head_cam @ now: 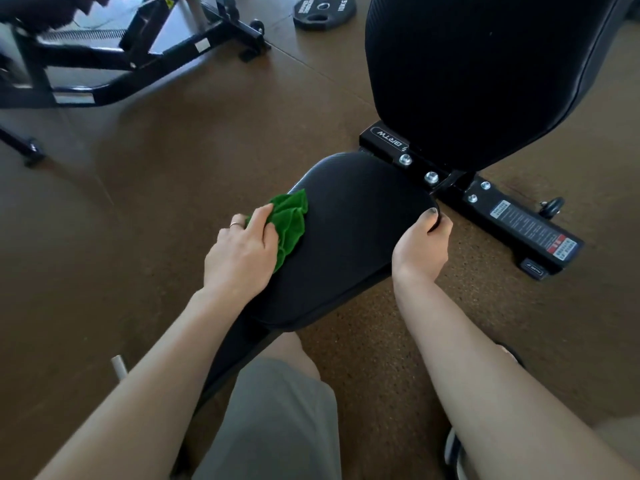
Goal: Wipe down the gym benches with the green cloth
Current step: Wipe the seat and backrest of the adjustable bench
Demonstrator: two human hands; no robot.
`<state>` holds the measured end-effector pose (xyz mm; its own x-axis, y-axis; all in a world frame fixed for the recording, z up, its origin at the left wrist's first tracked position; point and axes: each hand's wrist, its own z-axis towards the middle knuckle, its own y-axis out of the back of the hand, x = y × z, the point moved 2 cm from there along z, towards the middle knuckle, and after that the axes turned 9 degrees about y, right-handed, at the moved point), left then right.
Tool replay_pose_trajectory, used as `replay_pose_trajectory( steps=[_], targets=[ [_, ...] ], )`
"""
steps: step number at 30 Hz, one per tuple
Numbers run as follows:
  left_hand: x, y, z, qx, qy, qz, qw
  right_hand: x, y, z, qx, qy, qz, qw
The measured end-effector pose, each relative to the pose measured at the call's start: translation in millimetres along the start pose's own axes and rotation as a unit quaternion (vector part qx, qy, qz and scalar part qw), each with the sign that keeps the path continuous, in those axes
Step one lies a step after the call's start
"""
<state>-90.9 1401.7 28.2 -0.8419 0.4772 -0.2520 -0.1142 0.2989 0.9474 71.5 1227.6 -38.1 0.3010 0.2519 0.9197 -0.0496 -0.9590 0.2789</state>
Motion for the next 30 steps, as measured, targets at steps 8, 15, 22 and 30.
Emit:
replay_pose_trajectory(
  steps=[8,15,22,30],
  targets=[
    [-35,-7,35,-0.019,0.015,0.069,0.997,-5,-9,4,-0.047,0.013,-0.020,0.999],
    [-87,-23,82,0.034,-0.002,0.021,0.999,-7,-5,8,-0.041,0.043,-0.037,0.998],
    [9,4,-2,0.019,0.033,-0.020,0.999,-7,-3,5,-0.038,0.038,-0.018,0.998],
    [-63,-8,65,0.048,0.029,-0.003,0.998,-9,-6,9,-0.057,0.047,-0.026,0.997]
  ],
)
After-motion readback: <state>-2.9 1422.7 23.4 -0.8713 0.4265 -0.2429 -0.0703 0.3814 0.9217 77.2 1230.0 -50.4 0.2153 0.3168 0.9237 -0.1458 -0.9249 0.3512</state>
